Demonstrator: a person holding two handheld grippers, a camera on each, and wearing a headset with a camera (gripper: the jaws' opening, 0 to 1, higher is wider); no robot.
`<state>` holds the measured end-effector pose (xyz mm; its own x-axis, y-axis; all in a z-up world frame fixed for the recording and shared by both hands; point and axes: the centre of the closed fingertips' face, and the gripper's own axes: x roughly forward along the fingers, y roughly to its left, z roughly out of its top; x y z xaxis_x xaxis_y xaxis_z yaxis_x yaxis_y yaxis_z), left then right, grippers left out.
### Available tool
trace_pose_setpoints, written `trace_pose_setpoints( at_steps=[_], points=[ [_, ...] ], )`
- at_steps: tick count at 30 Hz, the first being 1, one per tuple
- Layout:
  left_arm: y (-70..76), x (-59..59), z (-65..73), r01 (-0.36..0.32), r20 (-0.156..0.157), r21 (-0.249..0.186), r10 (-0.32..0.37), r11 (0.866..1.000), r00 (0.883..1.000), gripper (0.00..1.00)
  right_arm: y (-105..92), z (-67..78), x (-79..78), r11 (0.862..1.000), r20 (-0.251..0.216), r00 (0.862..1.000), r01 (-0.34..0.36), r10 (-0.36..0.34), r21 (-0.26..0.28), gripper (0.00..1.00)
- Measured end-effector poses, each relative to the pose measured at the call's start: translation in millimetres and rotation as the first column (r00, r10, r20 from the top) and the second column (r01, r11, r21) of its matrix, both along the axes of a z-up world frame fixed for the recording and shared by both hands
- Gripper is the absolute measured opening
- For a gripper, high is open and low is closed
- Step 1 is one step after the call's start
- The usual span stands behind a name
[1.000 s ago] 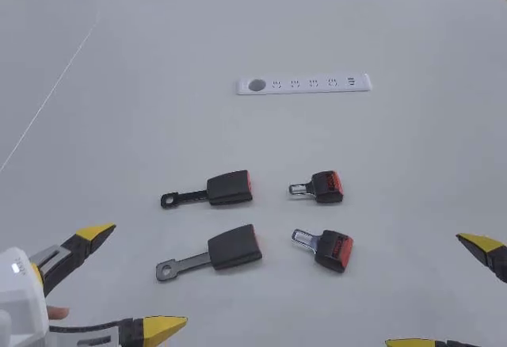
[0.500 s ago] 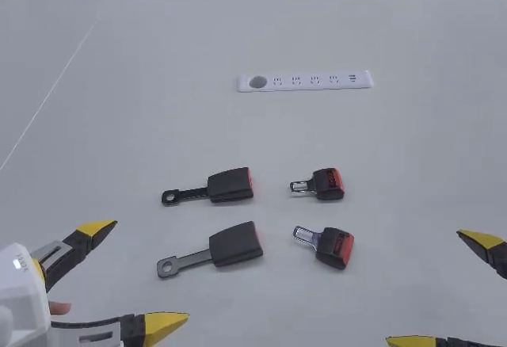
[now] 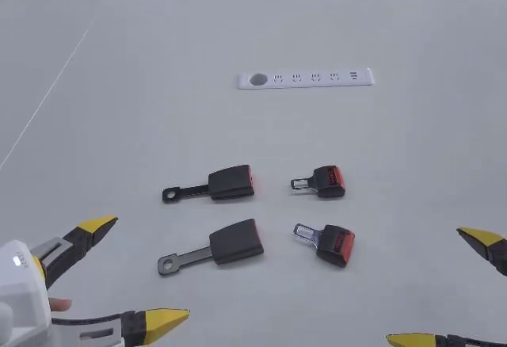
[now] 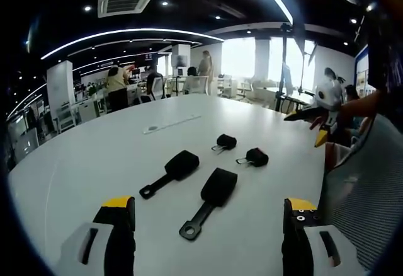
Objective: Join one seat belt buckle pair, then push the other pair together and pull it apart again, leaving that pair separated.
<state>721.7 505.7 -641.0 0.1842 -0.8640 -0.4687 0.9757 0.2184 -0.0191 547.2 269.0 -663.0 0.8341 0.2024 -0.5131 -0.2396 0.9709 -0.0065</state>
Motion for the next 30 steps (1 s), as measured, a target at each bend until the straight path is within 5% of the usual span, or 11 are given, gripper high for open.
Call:
trace_pose_setpoints(
  at_steps=[21,30],
  points=[
    [1.3,6.3,5.7,-0.016,-0.003,-0.015,0.016,1.0,1.0,0.99,-1.5,-0.4,0.5,1.0,-0.011,1.0,-0.007,0.007,-0.007,1.0],
    [-4.9,3.4,7.9,0.025,0.009,0.011,-0.025,1.0,1.0,0.97,-5.0,2.4,1.7,0.999,-0.025,0.999,-0.021,0.021,-0.029,1.0]
  ],
)
